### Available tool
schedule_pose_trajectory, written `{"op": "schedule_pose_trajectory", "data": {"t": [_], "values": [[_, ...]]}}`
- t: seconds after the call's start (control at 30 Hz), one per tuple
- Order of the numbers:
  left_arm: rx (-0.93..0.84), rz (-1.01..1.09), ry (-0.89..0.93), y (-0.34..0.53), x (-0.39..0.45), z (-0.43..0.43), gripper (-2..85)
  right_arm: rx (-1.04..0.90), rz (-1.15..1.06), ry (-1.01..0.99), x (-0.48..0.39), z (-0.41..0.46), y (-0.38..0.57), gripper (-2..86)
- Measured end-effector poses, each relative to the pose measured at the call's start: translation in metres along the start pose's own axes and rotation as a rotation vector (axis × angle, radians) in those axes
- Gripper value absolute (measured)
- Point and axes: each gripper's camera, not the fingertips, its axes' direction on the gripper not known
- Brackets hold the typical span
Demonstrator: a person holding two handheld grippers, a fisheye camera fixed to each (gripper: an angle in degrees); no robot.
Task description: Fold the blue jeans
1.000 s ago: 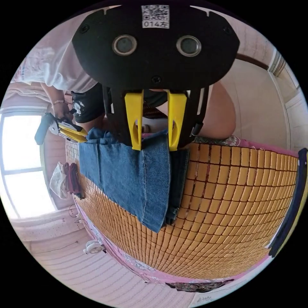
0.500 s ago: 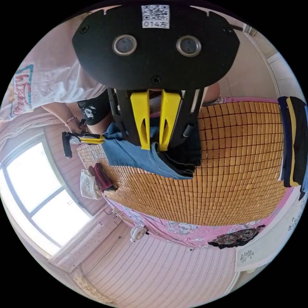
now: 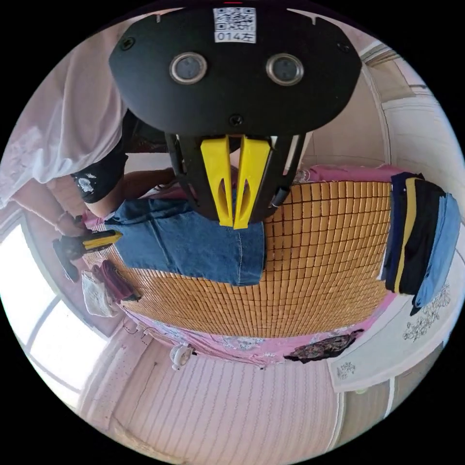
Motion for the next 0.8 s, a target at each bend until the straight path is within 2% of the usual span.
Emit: {"op": "schedule_pose_trajectory", "data": {"t": [0.07, 0.13, 0.27, 0.33, 0.6, 0.7, 0.8], "values": [[-0.025, 0.091, 0.073, -0.020, 0.039, 0.021, -0.9, -0.046, -0.075, 0.014, -0.003, 0.007, -0.045, -0.3], [-0.072, 0.222, 0.181, -0.048, 0.097, 0.055, -1.0, -0.209, -0.111, 0.077, -0.002, 0.031, -0.106, -0.3], [-0.138, 0.332, 0.162, -0.080, 0.161, 0.107, -1.0, -0.404, -0.087, 0.116, 0.011, 0.074, -0.167, -0.3], [-0.277, 0.374, 0.147, -0.087, 0.186, 0.147, -1.0, -0.509, -0.095, 0.083, 0.018, 0.087, -0.185, -0.3], [-0.281, 0.355, 0.208, -0.102, 0.205, 0.151, -1.0, -0.569, -0.195, 0.182, 0.010, 0.099, -0.183, -0.2], [-0.277, 0.384, 0.183, -0.105, 0.218, 0.148, -1.0, -0.560, -0.134, 0.098, 0.033, 0.094, -0.176, -0.4], [-0.274, 0.360, 0.183, -0.109, 0.226, 0.145, -1.0, -0.457, -0.040, 0.019, 0.059, 0.081, -0.152, -0.5]]}}
